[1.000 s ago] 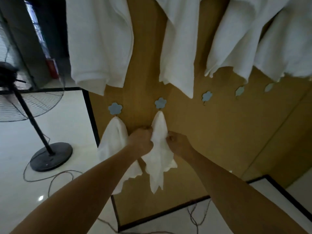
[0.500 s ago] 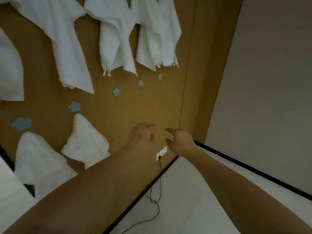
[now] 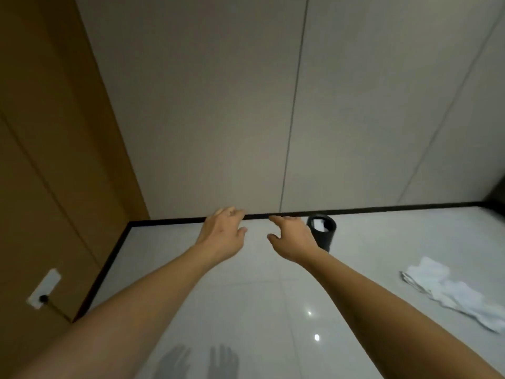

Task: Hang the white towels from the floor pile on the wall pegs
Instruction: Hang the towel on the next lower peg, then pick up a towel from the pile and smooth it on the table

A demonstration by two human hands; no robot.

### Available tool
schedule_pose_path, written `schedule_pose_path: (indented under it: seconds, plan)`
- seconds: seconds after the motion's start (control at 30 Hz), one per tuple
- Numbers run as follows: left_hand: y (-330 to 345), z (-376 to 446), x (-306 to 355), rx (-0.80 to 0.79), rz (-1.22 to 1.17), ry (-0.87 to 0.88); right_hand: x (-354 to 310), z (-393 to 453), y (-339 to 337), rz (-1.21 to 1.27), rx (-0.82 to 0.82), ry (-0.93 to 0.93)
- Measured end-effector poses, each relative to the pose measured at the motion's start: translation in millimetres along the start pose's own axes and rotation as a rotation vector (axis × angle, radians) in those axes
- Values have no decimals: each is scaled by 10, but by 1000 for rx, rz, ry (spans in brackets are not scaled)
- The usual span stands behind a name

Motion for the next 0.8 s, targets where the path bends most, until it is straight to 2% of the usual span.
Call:
schedule_pose_path:
  seconds: [0.2, 0.4, 0.6, 0.8]
  plan:
    - [1221, 715, 1876, -206, -55, 263, 2139, -547, -345, 9, 28, 361]
    - [2476, 1320, 3445, -376, -103, 514, 4027, -1040, -430, 32, 34, 699]
    - [3759, 2039, 4689, -577, -148, 649, 5694, -1160, -434, 102, 9, 1002]
    - [4667, 2787, 5673, -726, -106, 753, 6919, -1202, -524, 191, -12, 1234]
Point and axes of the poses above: each hand's wrist, its own z-axis towards the middle knuckle, its own y-axis out of the palm, x = y × z, the point moved 9 cm from there along z, towards the middle knuckle, and after that the axes turned 3 degrees about x, right-handed, at the moved point
